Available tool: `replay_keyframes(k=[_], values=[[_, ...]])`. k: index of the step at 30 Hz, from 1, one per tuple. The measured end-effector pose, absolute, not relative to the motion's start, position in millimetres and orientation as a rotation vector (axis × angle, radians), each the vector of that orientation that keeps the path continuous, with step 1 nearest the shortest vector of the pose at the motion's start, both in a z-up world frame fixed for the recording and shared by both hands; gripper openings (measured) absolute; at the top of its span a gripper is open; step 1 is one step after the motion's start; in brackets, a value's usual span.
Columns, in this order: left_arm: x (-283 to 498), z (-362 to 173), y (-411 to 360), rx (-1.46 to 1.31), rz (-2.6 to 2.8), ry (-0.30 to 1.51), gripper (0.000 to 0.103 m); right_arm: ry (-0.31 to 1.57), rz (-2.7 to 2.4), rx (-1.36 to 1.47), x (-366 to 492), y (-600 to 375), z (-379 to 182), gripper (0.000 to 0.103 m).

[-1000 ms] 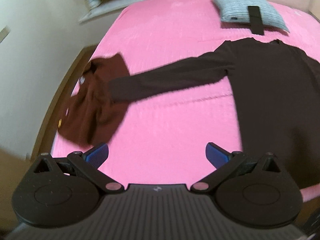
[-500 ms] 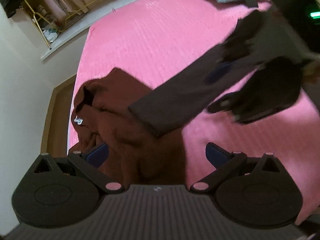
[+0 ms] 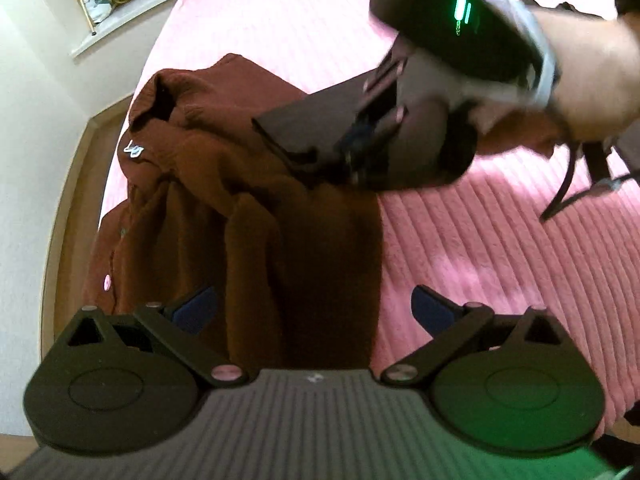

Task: Fold clothes

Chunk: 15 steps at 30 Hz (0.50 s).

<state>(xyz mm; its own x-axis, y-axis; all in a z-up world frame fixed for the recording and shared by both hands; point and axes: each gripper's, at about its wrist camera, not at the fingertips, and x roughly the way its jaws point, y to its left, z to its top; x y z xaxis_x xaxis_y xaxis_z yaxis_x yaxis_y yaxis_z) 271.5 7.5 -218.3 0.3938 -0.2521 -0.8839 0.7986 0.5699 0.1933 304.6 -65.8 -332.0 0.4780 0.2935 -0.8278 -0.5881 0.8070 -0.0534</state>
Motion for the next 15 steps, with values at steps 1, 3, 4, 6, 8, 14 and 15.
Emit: replay_keyframes(k=[1,3,4,6,8,14,15], values=[[270.0,-216.8,5.8,0.690,-0.745,0.939,0.102,0.922,0.535,-0.316,304.7,-73.1,-322.4,0.009],[266.2,-212.2,-1.8,0.709,-0.767,0.931,0.102,0.906,0.495,-0.237,305.0,-90.6,-302.0,0.008],[264.3,-209.4,-6.5,0.718,-0.779,0.925,0.102,0.885,0.463,-0.186,304.1,-105.4,-288.3,0.008],[260.6,-201.2,-21.0,0.729,-0.809,0.901,0.102,0.841,0.398,-0.084,302.0,-135.7,-260.3,0.008],[255.3,-192.3,-40.2,0.733,-0.850,0.886,0.102,0.769,0.320,-0.015,297.4,-174.2,-229.9,0.008],[216.2,-161.3,-124.1,0.781,-0.959,0.777,0.102,0.447,-0.056,0.194,214.4,-362.1,-118.8,0.008],[204.9,-156.6,-140.2,0.784,-0.975,0.764,0.102,0.413,-0.151,0.240,188.1,-399.7,-113.5,0.008]])
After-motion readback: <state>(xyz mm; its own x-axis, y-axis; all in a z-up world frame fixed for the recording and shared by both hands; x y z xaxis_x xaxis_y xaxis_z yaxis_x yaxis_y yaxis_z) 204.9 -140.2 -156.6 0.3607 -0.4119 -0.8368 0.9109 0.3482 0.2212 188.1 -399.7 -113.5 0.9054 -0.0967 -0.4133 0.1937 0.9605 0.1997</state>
